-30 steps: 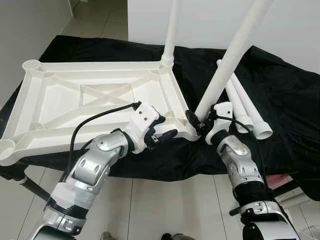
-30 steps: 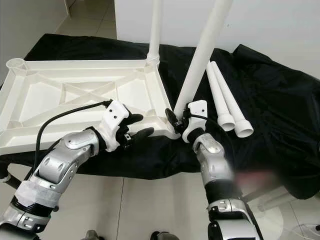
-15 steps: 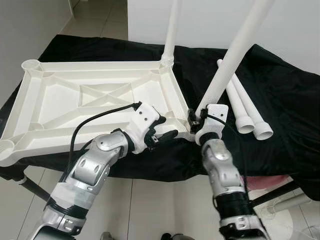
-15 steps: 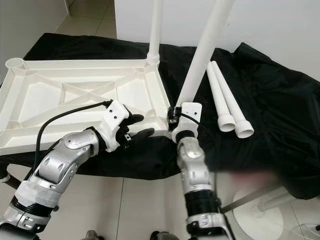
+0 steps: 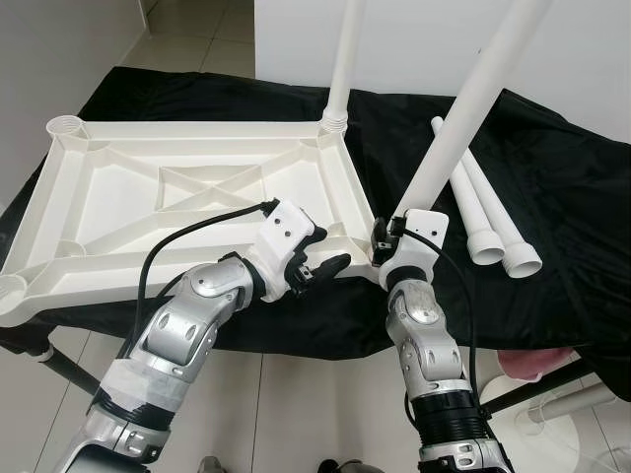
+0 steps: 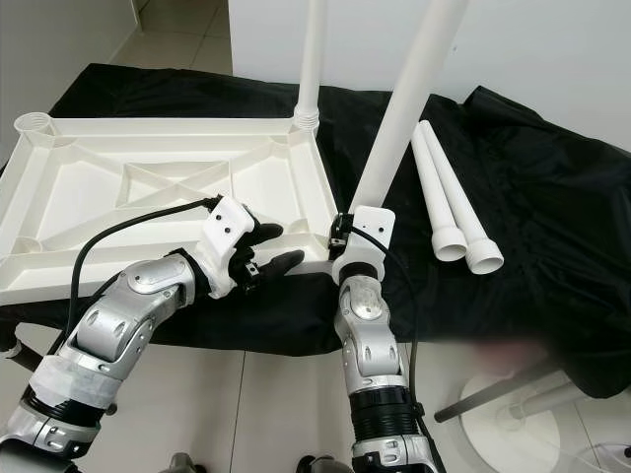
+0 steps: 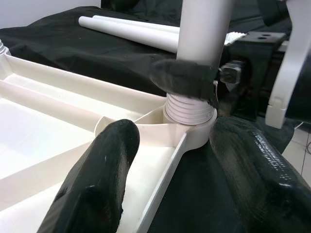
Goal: Building children table
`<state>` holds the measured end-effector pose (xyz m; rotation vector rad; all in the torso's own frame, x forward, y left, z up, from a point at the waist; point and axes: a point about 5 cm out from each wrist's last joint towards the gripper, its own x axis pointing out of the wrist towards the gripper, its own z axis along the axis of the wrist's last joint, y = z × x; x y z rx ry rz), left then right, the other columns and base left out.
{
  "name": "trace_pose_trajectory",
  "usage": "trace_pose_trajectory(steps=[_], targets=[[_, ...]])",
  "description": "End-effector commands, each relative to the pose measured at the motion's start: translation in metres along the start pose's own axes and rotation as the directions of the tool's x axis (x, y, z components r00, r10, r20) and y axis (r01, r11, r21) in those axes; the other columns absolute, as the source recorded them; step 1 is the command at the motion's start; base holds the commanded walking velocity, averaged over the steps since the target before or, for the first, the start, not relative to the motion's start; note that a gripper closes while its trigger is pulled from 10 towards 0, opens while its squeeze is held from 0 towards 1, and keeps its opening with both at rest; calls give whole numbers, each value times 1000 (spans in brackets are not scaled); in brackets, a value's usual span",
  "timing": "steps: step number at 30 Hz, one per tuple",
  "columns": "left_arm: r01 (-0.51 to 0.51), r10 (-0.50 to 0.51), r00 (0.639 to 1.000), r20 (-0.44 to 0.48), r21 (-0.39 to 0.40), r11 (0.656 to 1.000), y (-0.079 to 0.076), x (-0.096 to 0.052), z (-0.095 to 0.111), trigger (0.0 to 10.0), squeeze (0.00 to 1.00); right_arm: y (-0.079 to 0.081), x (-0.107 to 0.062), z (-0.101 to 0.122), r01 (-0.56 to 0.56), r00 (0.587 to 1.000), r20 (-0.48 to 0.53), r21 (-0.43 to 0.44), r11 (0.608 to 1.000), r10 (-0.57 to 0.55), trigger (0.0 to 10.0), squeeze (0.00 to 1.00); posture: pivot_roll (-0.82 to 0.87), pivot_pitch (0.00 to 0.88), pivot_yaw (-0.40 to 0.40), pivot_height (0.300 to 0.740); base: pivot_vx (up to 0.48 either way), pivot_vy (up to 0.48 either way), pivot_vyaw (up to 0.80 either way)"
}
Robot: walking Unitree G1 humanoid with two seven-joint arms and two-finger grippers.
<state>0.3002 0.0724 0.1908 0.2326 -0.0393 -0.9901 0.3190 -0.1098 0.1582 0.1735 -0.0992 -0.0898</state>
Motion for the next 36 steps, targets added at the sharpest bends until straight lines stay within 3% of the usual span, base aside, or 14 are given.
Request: trace_pose_trajectory(steps=[1, 10, 11, 17, 20, 21, 25, 29, 30, 31, 32, 34, 35, 36], targets=[[59, -59, 998, -6, 19, 998, -3, 3, 0, 10000, 0, 2, -3, 0, -23, 1000, 6, 46, 999, 23, 10000, 1000, 3, 64, -81, 740, 0, 0, 0], [57, -57, 998, -5, 19, 998, -3, 4, 0, 10000, 0, -12, 8, 8, -148, 988, 36, 2, 989, 148, 10000, 984, 1, 62, -83, 740, 0, 0, 0], [57, -57, 998, -5, 20, 998, -3, 4, 0, 10000, 0, -13, 10, 8, -180, 983, 34, 2, 984, 179, 10000, 0, 0, 62, -82, 740, 0, 0, 0], [56, -56, 998, -3, 20, 998, -2, 4, 0, 10000, 0, -16, 16, 7, -328, 945, 12, -11, 945, 328, 10000, 0, -1, 63, -81, 740, 0, 0, 0], [53, -53, 999, -3, 21, 998, -1, 4, 0, 10000, 0, -20, 22, 4, -476, 879, -11, -57, 877, 476, 10000, 0, -7, 68, -71, 740, 0, 0, 0], [53, -53, 999, -3, 21, 998, -1, 4, 0, 10000, 0, -20, 22, 4, -476, 879, -11, -57, 877, 476, 10000, 0, -7, 68, -71, 740, 0, 0, 0], [51, -51, 999, 2, 27, 998, 1, 6, 2, 10000, 0, -28, 29, -4, -583, 812, -65, -116, 804, 579, 10000, 0, -9, 73, -60, 740, 0, 0, 0], [50, -50, 999, 1, 28, 998, 2, 6, 3, 10000, 0, -31, 32, -3, -600, 800, -70, -124, 791, 596, 10000, 0, -7, 74, -56, 740, 0, 0, 0], [49, -49, 999, 0, 32, 998, 4, 5, 3, 10000, 0, -34, 36, -1, -619, 785, -86, -135, 773, 614, 8588, 0, -7, 75, -52, 740, 0, 0, 0], [49, -49, 999, 0, 32, 998, 4, 5, 3, 10000, 0, -34, 36, -1, -619, 785, -86, -135, 773, 614, 8588, 0, -7, 75, -52, 740, 0, 0, 0], [49, -49, 999, -2, 34, 998, 4, 5, 3, 10000, 0, -38, 39, -1, -626, 780, -101, -152, 765, 618, 2784, 0, -6, 77, -51, 740, 0, 0, 0], [49, -49, 999, -3, 34, 998, 4, 5, 3, 10000, 0, -39, 40, -1, -624, 781, -105, -157, 765, 616, 2784, 0, -6, 77, -51, 740, 0, 0, 0], [49, -49, 999, -3, 34, 998, 4, 5, 3, 10000, 0, -41, 40, -1, -626, 780, -103, -153, 765, 617, 0, 0, -6, 77, -51, 740, 0, 0, 0], [48, -47, 999, -3, 35, 998, 4, 4, 3, 10000, 0, -43, 41, -2, -625, 780, -106, -151, 766, 617, 0, 0, -6, 77, -51, 740, 0, 0, 0]])
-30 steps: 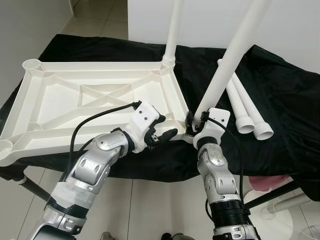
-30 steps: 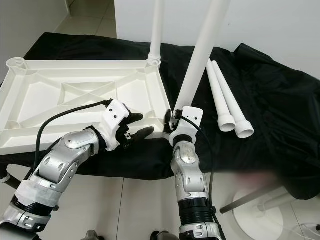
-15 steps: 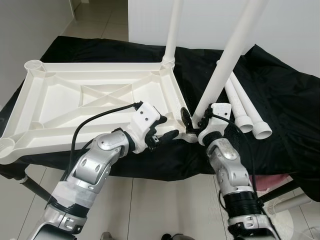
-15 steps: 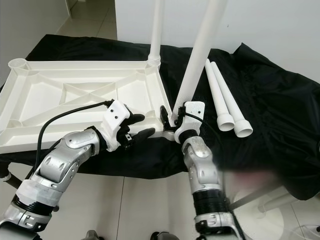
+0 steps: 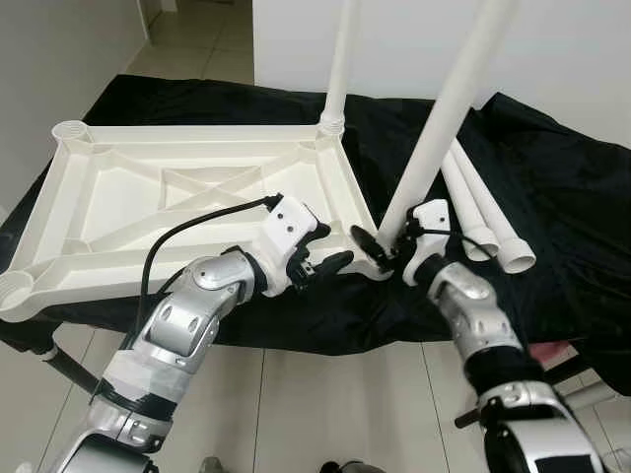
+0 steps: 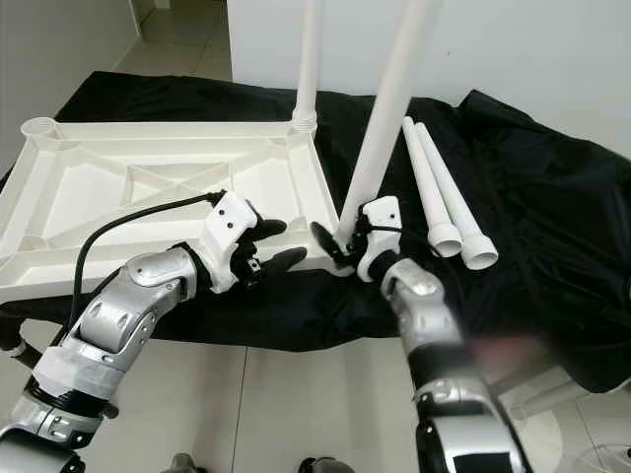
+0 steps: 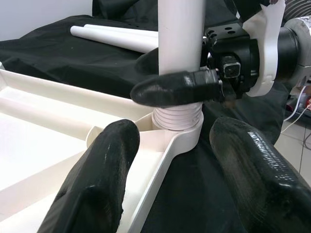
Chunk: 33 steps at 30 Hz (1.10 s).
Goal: Building children table
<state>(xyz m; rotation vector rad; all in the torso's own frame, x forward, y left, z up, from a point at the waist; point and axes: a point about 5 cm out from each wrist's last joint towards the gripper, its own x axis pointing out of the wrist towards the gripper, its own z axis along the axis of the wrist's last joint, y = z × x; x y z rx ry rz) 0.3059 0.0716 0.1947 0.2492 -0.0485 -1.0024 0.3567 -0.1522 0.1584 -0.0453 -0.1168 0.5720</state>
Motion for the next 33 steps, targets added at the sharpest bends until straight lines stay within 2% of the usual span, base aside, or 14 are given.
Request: trace_pose_trajectory(steps=[1, 10, 11, 12, 17, 19, 20, 21, 25, 28, 29, 32, 33], targets=[[35, -35, 999, -4, 16, 999, -1, 1, 0, 10000, 0, -3, -3, -6, -5, 1000, -21, 6, 1000, 5, 0, 0, -6, 77, -51, 740, 0, 0, 0], [29, -29, 1000, -7, 16, 999, 0, -1, 0, 10000, 0, -8, -6, -11, 2, 1000, -26, 26, 1000, -1, 0, 0, 3, 85, -52, 740, 0, 0, 0], [28, -28, 1000, -8, 16, 999, 0, -2, 0, 10000, 0, -7, -7, -13, 10, 1000, -25, 43, 999, -9, 1843, 0, 3, 86, -50, 740, 0, 0, 0], [27, -27, 1000, -10, 17, 999, 1, -2, -1, 10000, 0, -4, -9, -16, 31, 999, -26, 69, 997, -29, 10000, 0, 0, 87, -49, 740, 0, 0, 0], [28, -27, 1000, -11, 17, 999, 2, -2, -1, 10000, 0, -1, -9, -21, 56, 998, -25, 99, 994, -54, 10000, 0, -1, 87, -47, 740, 0, 0, 0], [33, -33, 999, -11, 16, 999, 1, -1, -1, 10000, 0, 2, -8, -24, 133, 991, -32, 93, 987, -130, 10000, 0, -10, 90, -44, 740, 0, 0, 0], [33, -33, 999, -11, 16, 999, 1, -1, -1, 10000, 0, 2, -8, -24, 133, 991, -32, 93, 987, -130, 10000, 0, -10, 90, -44, 740, 0, 0, 0], [38, -38, 999, -10, 12, 999, -1, 0, -1, 10000, 0, 7, -8, -23, 201, 979, -30, 54, 978, -200, 10000, 0, -16, 94, -44, 740, 0, 0, 0], [41, -40, 999, -10, 10, 999, -1, 0, -2, 10000, 0, 10, -7, -22, 225, 974, -24, 27, 974, -224, 10000, 0, -16, 94, -44, 740, 0, 0, 0], [41, -41, 999, -11, 7, 999, -2, 0, -3, 10000, 0, 11, -8, -18, 375, 927, -33, 50, 926, -374, 10000, 0, -18, 97, -49, 740, 0, 0, 0], [41, -41, 999, -11, 7, 999, -2, 0, -3, 10000, 0, 11, -8, -18, 375, 927, -33, 50, 926, -374, 10000, 0, -18, 97, -49, 740, 0, 0, 0], [40, -40, 999, -12, 5, 999, -3, 0, -3, 10000, 0, 17, -13, -16, 536, 844, -45, 90, 839, -534, 10000, 0, -15, 98, -57, 740, 0, 0, 0], [40, -40, 999, -12, 5, 999, -3, 0, -3, 10000, 0, 17, -13, -16, 536, 844, -45, 90, 839, -534, 10000, 0, -15, 98, -57, 740, 0, 0, 0]])
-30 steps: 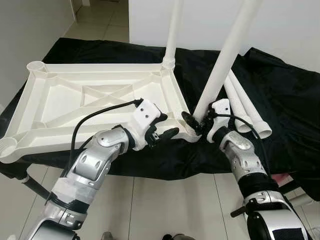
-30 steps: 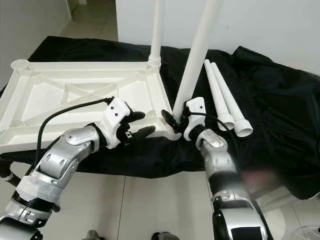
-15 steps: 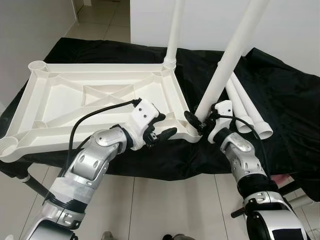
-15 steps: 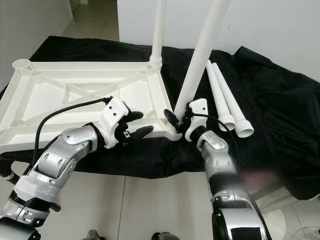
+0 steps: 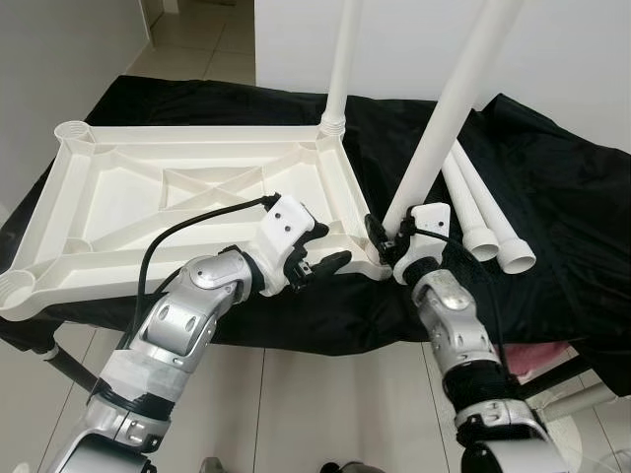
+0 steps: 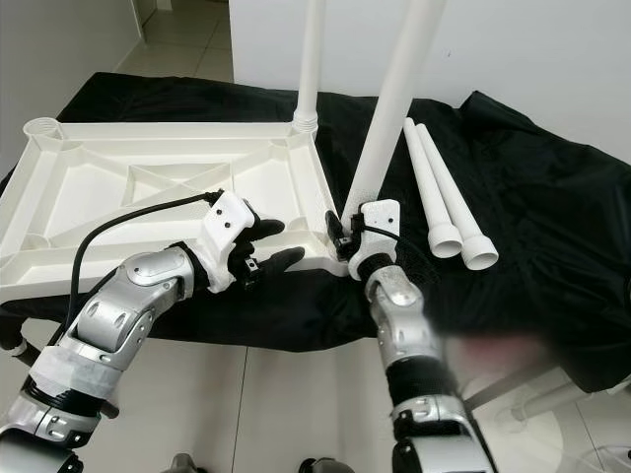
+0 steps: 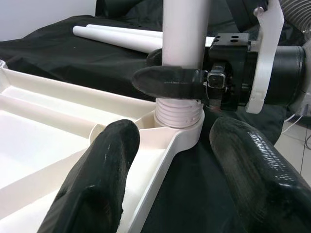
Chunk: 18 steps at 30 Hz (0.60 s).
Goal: Building children table
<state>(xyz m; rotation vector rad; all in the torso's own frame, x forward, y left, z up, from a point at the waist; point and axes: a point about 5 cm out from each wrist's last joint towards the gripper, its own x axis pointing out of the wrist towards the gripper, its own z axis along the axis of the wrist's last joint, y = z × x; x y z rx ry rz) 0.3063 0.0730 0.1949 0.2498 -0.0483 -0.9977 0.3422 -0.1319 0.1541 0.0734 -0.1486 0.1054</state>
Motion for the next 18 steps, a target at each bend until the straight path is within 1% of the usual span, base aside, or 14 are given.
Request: trace_pose_trajectory(steps=[1, 3, 4, 5, 6, 7, 8, 10, 13, 18], targets=[[44, -44, 999, -11, 4, 999, -4, 1, -3, 10000, 0, -14, -6, -12, 96, 993, -67, -1, 995, -96, 10000, 0, -15, 98, -57, 740, 0, 0, 0], [44, -44, 999, -12, 4, 999, -5, 1, -4, 10000, 0, -12, -13, -13, 211, 975, -77, 10, 978, -209, 10000, 0, -16, 92, -65, 740, 0, 0, 0], [43, -43, 999, -11, 4, 999, -5, 2, -4, 10000, 0, -9, -16, -12, 283, 958, -63, 13, 959, -281, 10000, 0, -16, 91, -67, 740, 0, 0, 0], [43, -43, 999, -11, 4, 999, -5, 2, -4, 10000, 0, -9, -16, -12, 283, 958, -63, 13, 959, -281, 10000, 0, -16, 91, -67, 740, 0, 0, 0], [43, -43, 999, -10, 4, 999, -5, 2, -4, 10000, 0, -8, -19, -10, 329, 943, -52, 15, 944, -328, 10000, 0, -16, 91, -67, 740, 0, 0, 0], [43, -43, 999, -8, 3, 999, -5, 2, -4, 10000, 0, -4, -21, -11, 347, 937, -57, 25, 938, -345, 10000, 0, -16, 87, -70, 740, 0, 0, 0], [43, -43, 999, -8, 3, 999, -5, 2, -4, 10000, 0, -4, -21, -11, 347, 937, -57, 25, 938, -345, 10000, 0, -16, 87, -70, 740, 0, 0, 0], [44, -44, 999, -6, 2, 999, -6, 3, -4, 10000, 0, 5, -20, -10, 310, 950, -61, 50, 949, -307, 10000, 0, -17, 83, -75, 740, 0, 0, 0], [45, -45, 999, -5, 3, 999, -6, 4, -4, 10000, 0, 6, -20, -9, 301, 953, -57, 51, 952, -299, 10000, 0, -16, 81, -77, 740, 0, 0, 0], [44, -44, 999, -2, 3, 999, -7, 4, -4, 10000, 0, 3, -21, -2, 315, 948, -48, 48, 948, -313, 10000, 0, -8, 76, -83, 740, 0, 0, 0]])
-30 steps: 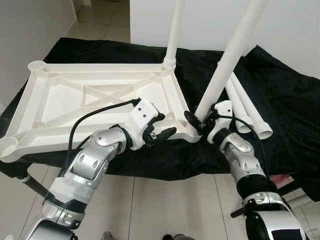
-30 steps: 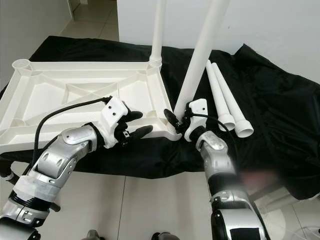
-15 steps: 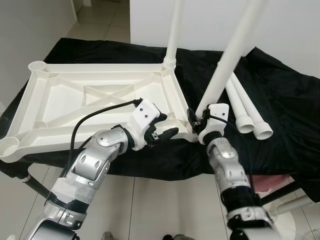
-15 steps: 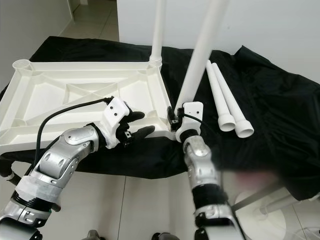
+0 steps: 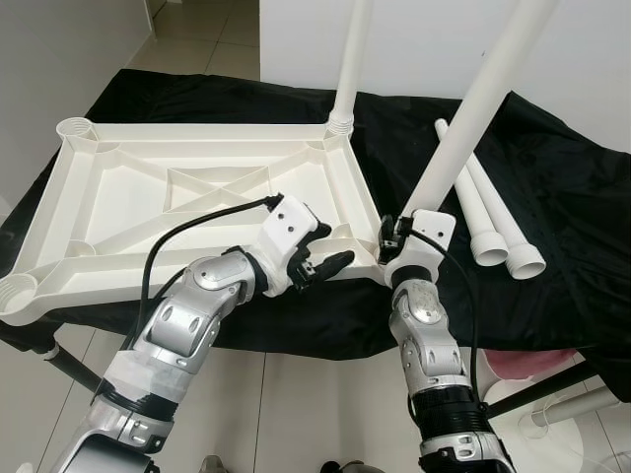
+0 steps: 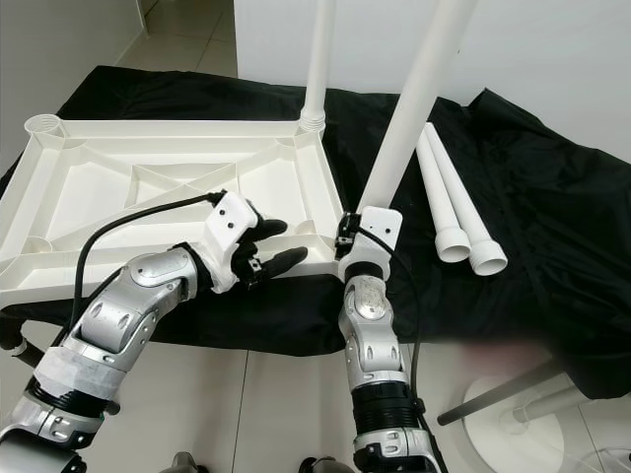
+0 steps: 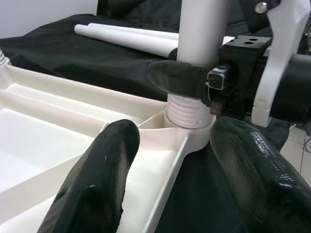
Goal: Building children table
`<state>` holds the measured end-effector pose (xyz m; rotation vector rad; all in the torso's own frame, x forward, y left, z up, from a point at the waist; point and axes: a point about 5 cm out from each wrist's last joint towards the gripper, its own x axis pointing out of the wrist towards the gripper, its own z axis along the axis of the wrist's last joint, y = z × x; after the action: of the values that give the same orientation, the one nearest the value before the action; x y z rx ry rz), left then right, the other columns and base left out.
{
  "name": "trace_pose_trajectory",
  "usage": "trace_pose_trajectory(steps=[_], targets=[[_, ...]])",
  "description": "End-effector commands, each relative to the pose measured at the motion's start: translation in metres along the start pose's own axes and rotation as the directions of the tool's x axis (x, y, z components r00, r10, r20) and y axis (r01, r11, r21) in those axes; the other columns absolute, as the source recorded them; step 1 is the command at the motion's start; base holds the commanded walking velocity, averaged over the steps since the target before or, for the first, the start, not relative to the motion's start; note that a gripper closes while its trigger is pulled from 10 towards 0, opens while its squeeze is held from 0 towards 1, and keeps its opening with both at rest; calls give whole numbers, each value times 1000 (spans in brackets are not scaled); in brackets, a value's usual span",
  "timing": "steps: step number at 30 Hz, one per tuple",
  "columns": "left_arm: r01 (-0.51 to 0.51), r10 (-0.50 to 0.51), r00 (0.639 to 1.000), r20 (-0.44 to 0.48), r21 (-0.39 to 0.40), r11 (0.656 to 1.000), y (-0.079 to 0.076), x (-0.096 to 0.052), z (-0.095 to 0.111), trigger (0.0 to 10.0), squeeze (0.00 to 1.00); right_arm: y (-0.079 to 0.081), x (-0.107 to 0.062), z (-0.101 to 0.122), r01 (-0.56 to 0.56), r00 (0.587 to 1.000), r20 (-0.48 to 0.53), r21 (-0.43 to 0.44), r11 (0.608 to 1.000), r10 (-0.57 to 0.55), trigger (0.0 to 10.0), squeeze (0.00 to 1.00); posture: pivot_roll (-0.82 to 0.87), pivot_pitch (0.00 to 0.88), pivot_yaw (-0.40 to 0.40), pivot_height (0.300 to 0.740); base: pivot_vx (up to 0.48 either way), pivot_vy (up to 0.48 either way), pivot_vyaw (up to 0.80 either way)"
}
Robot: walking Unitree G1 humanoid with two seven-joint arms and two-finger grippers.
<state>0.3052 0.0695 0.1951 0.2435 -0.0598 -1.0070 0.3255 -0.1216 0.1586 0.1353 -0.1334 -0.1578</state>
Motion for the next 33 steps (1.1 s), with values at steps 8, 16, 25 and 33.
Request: trace_pose_trajectory(steps=[8, 16, 25, 33], targets=[[27, -27, 999, -19, 5, 1000, -4, 0, -5, 10000, 0, -8, -6, 3, -65, 997, 48, 59, 996, 62, 10000, 1000, 4, 62, -88, 740, 0, 0, 0], [24, -24, 1000, -21, 7, 1000, -4, 1, -6, 10000, 0, -12, -2, 5, -137, 989, 57, 45, 990, 134, 10000, 1000, 7, 61, -93, 740, 0, 0, 0], [24, -24, 999, -28, 8, 1000, -7, -1, -7, 10000, 0, -26, 5, 6, -344, 936, 86, 16, 939, 341, 10000, 0, 19, 79, -94, 740, 0, 0, 0], [30, -30, 999, -27, -2, 1000, -8, -3, -7, 10000, 0, -32, 9, -2, -510, 860, 6, -47, 859, 510, 10000, 0, 17, 81, -97, 740, 0, 0, 0]])
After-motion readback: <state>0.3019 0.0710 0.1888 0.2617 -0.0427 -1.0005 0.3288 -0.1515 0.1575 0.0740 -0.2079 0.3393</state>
